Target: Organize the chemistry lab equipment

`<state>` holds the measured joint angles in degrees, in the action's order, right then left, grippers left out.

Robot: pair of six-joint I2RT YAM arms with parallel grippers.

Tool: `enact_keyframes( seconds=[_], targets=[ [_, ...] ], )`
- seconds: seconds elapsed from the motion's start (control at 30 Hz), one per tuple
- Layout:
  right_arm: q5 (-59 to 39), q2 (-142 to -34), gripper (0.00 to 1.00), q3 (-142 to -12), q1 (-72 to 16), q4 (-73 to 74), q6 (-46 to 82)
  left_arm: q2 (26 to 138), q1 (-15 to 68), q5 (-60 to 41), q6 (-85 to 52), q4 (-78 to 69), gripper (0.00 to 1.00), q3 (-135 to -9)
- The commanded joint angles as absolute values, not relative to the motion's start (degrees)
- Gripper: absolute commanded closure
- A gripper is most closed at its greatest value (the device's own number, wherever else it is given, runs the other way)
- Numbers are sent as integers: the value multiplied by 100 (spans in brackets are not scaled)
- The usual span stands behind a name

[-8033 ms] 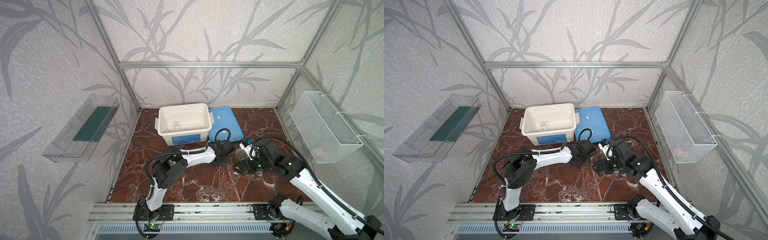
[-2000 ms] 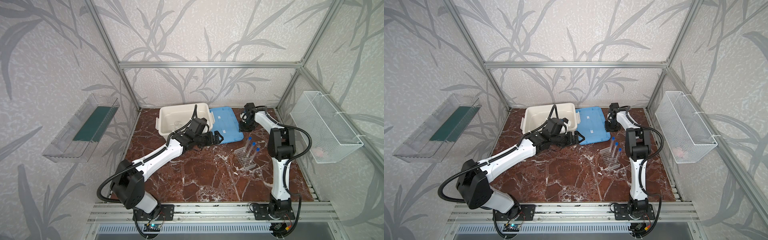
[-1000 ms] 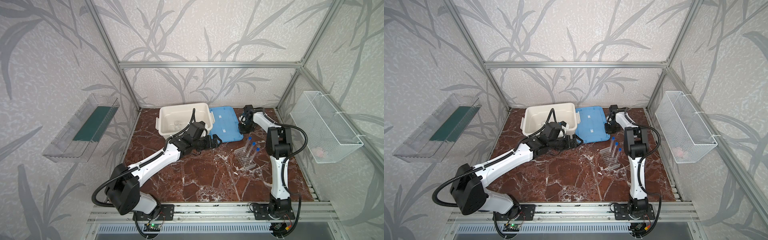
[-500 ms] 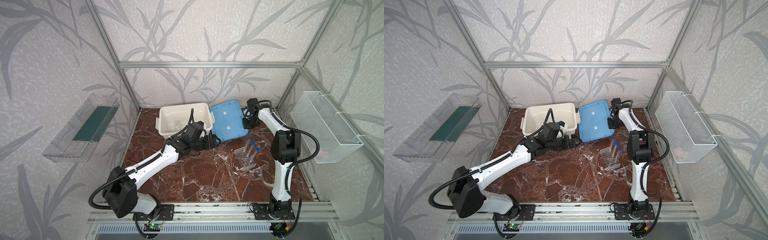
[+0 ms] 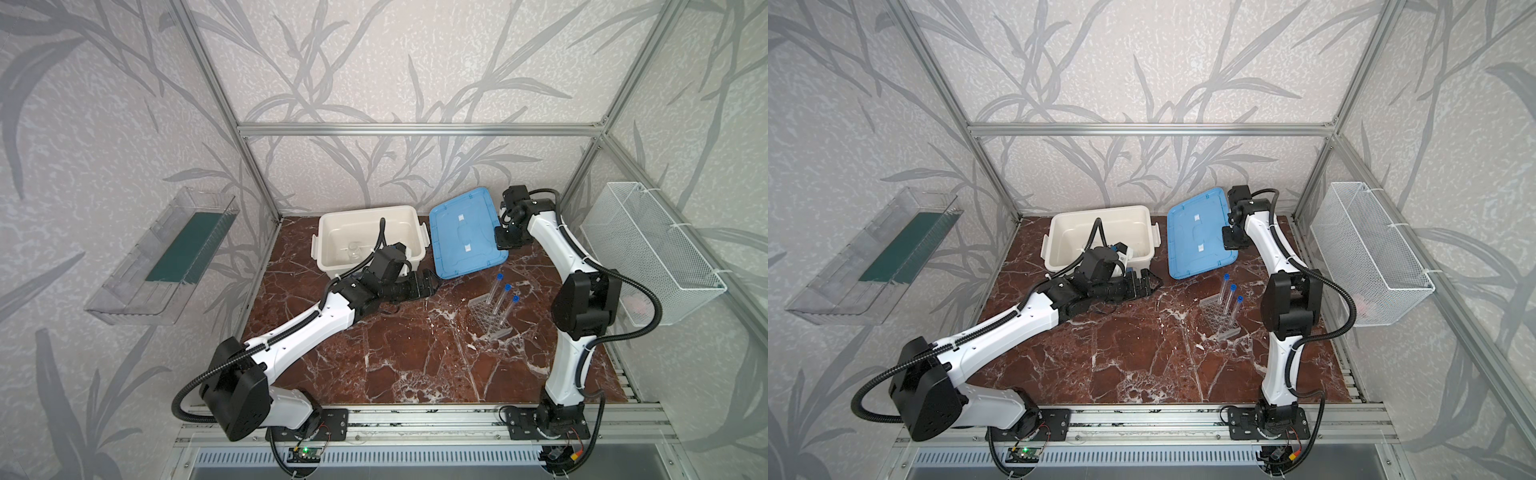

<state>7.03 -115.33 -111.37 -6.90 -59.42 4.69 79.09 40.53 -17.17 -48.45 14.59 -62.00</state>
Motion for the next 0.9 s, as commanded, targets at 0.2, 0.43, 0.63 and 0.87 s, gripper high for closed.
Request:
enact_keyframes(
  seconds=[0.2,0.43,0.63,0.87],
  targets=[
    [1180,-10417,100,-11283,-677,-6025,773,7689,4183,-1426,-4765,1301,1,-6267],
    [1310,-9334,100,-10916,-677,-5980,821,7620,4188,-1451,-4456,808,1,-6330],
    [1182,-8383,100,-10518,-670,-6079,933,7413,4184,-1592,-4071,73,1,-6307],
    [-23,-7151,100,-9742,-668,-5856,1410,7305,4148,-1683,-3727,-596,1,-6311]
  ],
)
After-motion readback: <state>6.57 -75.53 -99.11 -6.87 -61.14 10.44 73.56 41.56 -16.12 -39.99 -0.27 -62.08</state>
